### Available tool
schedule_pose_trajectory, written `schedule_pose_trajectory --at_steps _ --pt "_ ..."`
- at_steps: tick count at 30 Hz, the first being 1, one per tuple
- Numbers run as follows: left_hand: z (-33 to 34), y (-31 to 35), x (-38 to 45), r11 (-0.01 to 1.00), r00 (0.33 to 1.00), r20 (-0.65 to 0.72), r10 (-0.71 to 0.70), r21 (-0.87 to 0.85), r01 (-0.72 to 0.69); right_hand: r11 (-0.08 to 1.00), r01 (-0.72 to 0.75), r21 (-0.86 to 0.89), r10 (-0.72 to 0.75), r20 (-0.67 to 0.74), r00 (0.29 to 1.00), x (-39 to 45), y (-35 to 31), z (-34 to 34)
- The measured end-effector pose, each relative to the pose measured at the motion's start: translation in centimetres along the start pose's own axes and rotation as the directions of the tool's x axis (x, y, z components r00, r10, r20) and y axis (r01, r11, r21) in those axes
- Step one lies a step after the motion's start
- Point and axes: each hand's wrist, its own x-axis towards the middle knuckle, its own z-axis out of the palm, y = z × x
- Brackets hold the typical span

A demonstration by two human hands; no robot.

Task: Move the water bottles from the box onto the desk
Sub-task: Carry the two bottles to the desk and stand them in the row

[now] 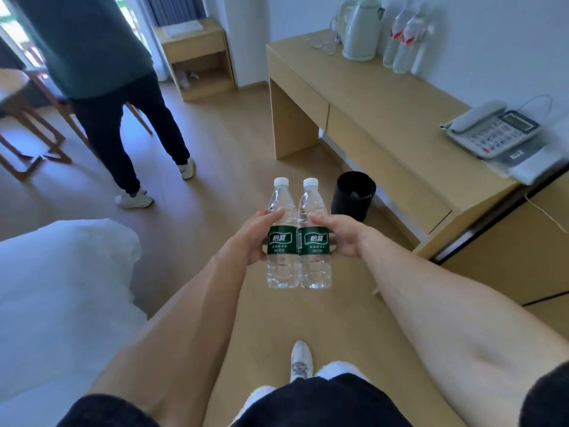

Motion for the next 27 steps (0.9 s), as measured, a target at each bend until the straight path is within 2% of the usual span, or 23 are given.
schedule_pose_trajectory --at_steps 9,16,22,27 --pt "1.7 11.5 10.7 0.992 0.986 0.151 0.069 0.094 -0.084 0.993 0.106 0.044 -0.101 -0.103 0.99 6.9 -9.9 -5.0" --pt "3.1 18.3 18.8 0.985 0.952 0.301 0.059 0.139 -0.105 0.98 0.133 0.15 -0.096 -0.229 0.969 11.8 -14.9 -7.7" --pt "3.2 25.7 26.4 0.97 0.893 0.449 0.039 0.198 -0.142 0.946 0.197 0.256 -0.083 -0.398 0.914 16.2 -20.2 -8.0" --pt "3.9 31.2 30.8 0.956 0.807 0.591 -0.002 0.238 -0.173 0.904 0.292 0.313 -0.093 -0.521 0.848 18.1 -24.1 -7.8"
